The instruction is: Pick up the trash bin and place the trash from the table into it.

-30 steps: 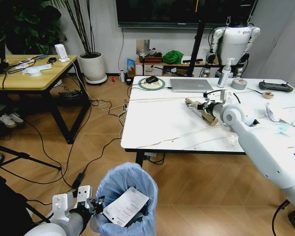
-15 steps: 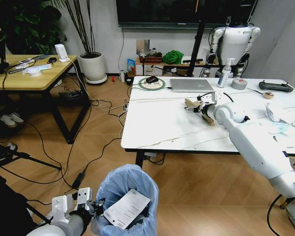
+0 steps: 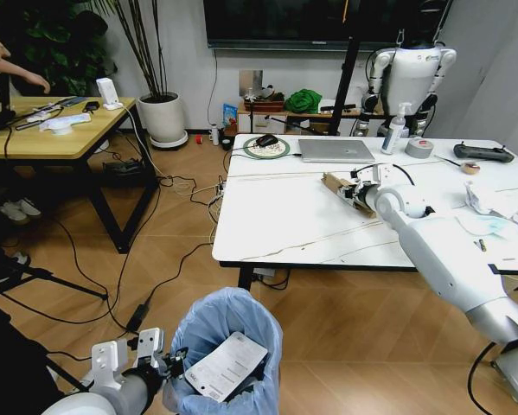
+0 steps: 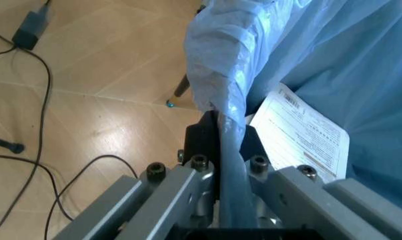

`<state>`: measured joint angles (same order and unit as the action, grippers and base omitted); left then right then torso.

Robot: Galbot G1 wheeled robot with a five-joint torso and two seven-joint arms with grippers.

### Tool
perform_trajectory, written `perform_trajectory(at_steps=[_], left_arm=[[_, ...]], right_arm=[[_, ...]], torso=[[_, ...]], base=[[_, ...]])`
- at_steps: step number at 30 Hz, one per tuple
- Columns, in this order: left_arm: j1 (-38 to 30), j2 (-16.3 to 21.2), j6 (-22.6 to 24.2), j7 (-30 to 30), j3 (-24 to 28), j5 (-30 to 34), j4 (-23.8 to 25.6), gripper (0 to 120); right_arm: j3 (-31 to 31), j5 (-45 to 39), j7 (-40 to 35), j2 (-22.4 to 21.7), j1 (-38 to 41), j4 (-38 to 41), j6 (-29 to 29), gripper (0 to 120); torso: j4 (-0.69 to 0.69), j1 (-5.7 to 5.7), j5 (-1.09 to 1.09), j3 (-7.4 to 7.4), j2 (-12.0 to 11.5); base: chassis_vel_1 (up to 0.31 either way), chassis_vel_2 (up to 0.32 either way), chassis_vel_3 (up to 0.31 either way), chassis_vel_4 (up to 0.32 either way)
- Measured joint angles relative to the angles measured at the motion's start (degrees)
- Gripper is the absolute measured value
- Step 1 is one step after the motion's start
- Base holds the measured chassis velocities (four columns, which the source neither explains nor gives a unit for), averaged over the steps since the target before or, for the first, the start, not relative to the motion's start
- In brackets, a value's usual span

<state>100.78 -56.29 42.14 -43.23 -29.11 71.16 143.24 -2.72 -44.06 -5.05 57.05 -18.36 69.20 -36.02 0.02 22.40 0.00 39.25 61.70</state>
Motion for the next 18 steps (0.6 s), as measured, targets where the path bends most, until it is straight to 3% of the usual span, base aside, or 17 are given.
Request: perform_trajectory(at_steps=[4,9,12,14,18], left_arm=[[0.2,0.1,0.0,0.0,0.0,0.0,0.0,0],[0.3,0.4,0.0,0.0,-0.1,0.0,0.0,0],[0.2,0.4,0.0,0.1,-0.1,0.1,0.0,0],[0.2,0.4,0.0,0.1,-0.1,0.1,0.0,0],[-0.2,0.7,0.0,0.1,0.1,0.1,0.0,0]], right_arm=[[1.0,-0.1,-1.5,-0.6,-1.6,2.2,0.5,1],[2.2,-1.7,-3.5,-1.1,-3.4,5.5,0.8,0],[4.6,-6.7,-7.7,-2.5,-6.2,13.2,1.1,0],[4.8,-7.4,-8.3,-2.7,-6.5,14.2,1.2,0],[8.1,-15.3,-14.8,-4.8,-10.1,30.0,2.4,0]], torso=[[0.00,0.00,0.00,0.01,0.0],[-0.02,0.00,0.01,0.01,0.0],[-0.01,0.01,0.01,0.02,0.0],[-0.01,0.01,0.01,0.02,0.0],[-0.01,0.00,-0.01,0.01,0.0]], base=[[0.000,0.000,0.000,0.000],[0.000,0.000,0.000,0.000],[0.000,0.000,0.000,0.000],[0.000,0.000,0.000,0.000],[0.000,0.000,0.000,0.000]])
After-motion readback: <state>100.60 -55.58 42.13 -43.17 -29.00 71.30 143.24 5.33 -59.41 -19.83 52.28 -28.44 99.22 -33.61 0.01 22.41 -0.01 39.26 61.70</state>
